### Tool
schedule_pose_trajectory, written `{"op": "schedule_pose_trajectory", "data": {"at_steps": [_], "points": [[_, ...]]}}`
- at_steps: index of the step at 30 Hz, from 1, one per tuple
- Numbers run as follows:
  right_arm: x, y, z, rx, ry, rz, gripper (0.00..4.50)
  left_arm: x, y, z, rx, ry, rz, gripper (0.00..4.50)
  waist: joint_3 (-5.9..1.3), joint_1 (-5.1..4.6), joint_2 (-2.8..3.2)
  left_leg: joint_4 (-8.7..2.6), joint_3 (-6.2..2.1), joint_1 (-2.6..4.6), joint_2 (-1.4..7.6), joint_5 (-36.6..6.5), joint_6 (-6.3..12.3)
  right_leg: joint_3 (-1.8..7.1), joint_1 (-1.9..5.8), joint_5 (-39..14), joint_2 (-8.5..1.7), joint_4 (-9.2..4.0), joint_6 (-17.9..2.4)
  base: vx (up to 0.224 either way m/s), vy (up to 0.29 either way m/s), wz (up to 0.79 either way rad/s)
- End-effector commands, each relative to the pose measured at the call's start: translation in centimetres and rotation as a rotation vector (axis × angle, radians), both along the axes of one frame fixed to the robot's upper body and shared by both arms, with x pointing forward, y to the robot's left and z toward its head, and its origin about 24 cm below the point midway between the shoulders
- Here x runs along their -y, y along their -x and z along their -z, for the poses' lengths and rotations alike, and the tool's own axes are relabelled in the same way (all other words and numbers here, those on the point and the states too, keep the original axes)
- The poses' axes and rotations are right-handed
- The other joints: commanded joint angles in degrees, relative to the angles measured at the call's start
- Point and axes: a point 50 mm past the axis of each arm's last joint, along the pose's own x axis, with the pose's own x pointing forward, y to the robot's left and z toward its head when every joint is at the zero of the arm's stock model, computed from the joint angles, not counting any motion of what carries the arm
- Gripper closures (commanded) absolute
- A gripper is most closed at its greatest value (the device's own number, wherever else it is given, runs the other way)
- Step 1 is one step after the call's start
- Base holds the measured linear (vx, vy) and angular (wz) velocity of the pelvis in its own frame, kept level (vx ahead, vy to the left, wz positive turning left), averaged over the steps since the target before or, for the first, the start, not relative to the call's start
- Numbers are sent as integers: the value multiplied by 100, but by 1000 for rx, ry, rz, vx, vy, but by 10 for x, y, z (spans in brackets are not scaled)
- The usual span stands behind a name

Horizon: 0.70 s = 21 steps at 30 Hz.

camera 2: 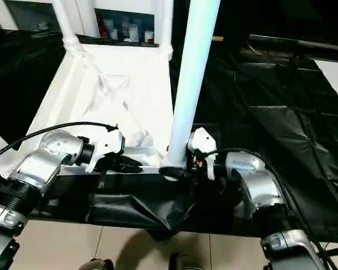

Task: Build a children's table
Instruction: Rotate leg to tighten

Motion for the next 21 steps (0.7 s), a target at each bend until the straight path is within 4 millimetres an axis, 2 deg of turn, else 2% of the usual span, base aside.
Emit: {"op": "schedule_pose_trajectory", "data": {"at_steps": [1,5,10,12,14,15,16,17,18,19,21], "points": [[0,2,-1,-13,-24,-25,170,5,5,6,-36,26,21,450,-399,-6,-21,-291,-4,56,126,-371,697,244,409,-89,-322,-234,-1593,0,0,0],[1,4,1,-20,-22,-27,181,4,5,7,-40,23,22,450,-396,7,-19,-294,-8,53,127,-466,667,238,413,-278,-332,-251,-1567,0,0,0],[1,6,6,-40,-19,-11,183,3,6,9,-49,12,16,450,-404,6,-18,-289,-8,52,124,-414,667,236,414,-186,-322,-238,-1576,0,0,0],[0,2,12,-46,-30,93,184,5,1,12,-44,7,-55,450,-392,-3,-30,-292,-5,47,122,-458,649,241,411,-270,-328,-255,-1571,0,0,0],[-1,-3,17,-35,-39,198,184,8,-3,15,-36,16,-114,450,-374,-12,-22,-307,-15,58,118,-640,534,242,389,-658,-344,-305,-1501,0,0,0],[-2,-9,23,-13,-48,336,184,13,-8,18,-26,21,-184,450,-359,-19,-28,-316,-18,57,114,-737,477,242,384,-851,-344,-332,-1461,0,0,0],[-3,-12,25,-6,-55,405,184,16,-9,19,-18,23,-198,450,-328,-42,-39,-331,-31,64,107,-985,310,231,355,-1420,-349,-401,-1322,0,0,0],[-3,-13,26,-3,-60,447,184,18,-9,19,-13,24,-203,450,-328,-51,-37,-340,-53,69,99,-1146,177,236,355,-1946,-369,-438,-1128,-52,6,-4],[-5,-18,31,-20,-79,594,184,27,-12,22,-17,42,-245,450,-330,-72,-48,-352,-69,47,88,-1171,117,231,363,-2166,-358,-454,-978,-52,6,-4],[-6,-19,32,-23,-82,626,184,29,-12,22,-18,47,-257,450,-317,-86,-45,-362,-70,51,89,-1197,98,234,335,-2245,-352,-470,-925,0,0,0],[-13,-22,40,-60,-100,824,185,46,-17,26,-27,60,-343,450,-318,-127,-31,-360,-68,86,69,-1307,49,241,293,-2463,-345,-512,-816,0,0,0]]}}
